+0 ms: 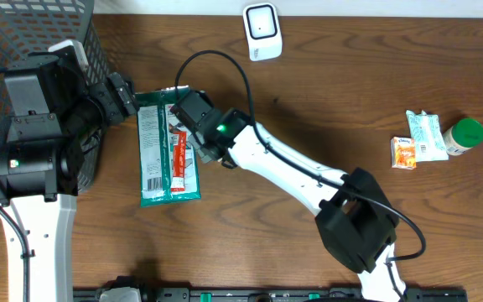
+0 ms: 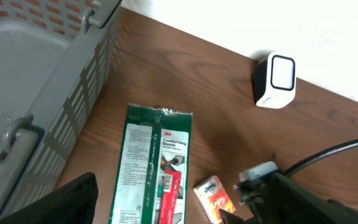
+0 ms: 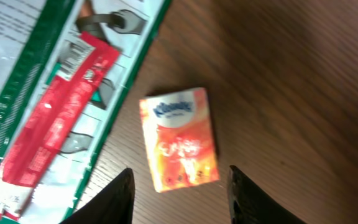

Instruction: Scan the item barcode

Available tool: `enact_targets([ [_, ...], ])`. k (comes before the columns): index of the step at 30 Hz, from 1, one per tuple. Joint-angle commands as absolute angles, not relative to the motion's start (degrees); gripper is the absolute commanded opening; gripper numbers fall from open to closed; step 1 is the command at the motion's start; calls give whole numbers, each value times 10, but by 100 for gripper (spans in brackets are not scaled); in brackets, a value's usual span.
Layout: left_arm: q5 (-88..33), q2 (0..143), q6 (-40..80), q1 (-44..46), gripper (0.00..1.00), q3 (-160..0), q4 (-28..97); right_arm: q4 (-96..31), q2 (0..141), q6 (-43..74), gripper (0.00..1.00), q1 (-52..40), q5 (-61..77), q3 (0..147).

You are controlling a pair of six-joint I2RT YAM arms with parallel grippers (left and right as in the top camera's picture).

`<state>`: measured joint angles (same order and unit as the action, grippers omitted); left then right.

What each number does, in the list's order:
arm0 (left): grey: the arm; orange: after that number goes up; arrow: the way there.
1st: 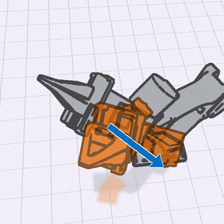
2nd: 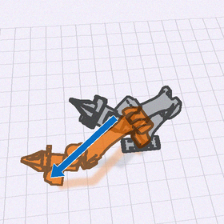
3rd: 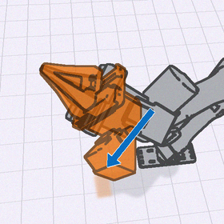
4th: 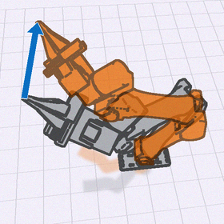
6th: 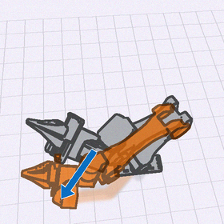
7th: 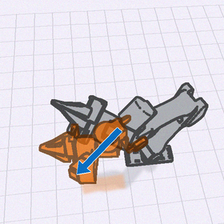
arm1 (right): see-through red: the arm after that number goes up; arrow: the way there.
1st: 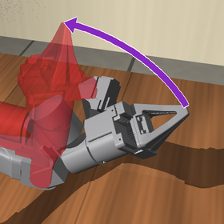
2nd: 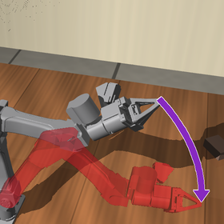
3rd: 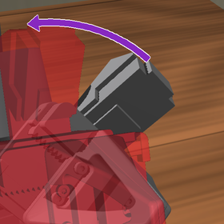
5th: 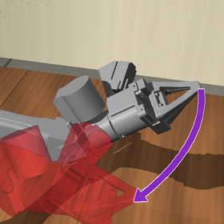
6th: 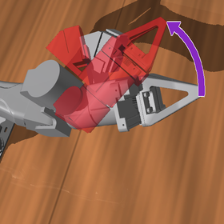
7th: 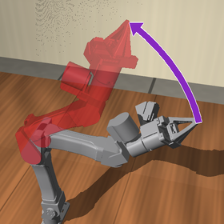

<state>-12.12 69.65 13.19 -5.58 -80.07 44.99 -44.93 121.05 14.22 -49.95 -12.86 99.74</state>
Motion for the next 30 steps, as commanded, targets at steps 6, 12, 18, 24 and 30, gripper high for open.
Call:
enact_targets([
  [6,-124,696,125,-59,87,-804,450,-429,1267,128,40,-518,-163,1003],
  [12,-124,696,125,-59,87,-804,450,-418,1273,126,33,-518,-167,1003],
  [18,-124,696,125,-59,87,-804,450,-406,1284,126,33,-519,-167,1003],
  [24,-124,696,125,-59,87,-804,450,-401,1314,125,33,-521,-168,1003],
  [30,-124,696,125,-59,87,-804,450,-403,1328,126,22,-523,-169,1003],
])
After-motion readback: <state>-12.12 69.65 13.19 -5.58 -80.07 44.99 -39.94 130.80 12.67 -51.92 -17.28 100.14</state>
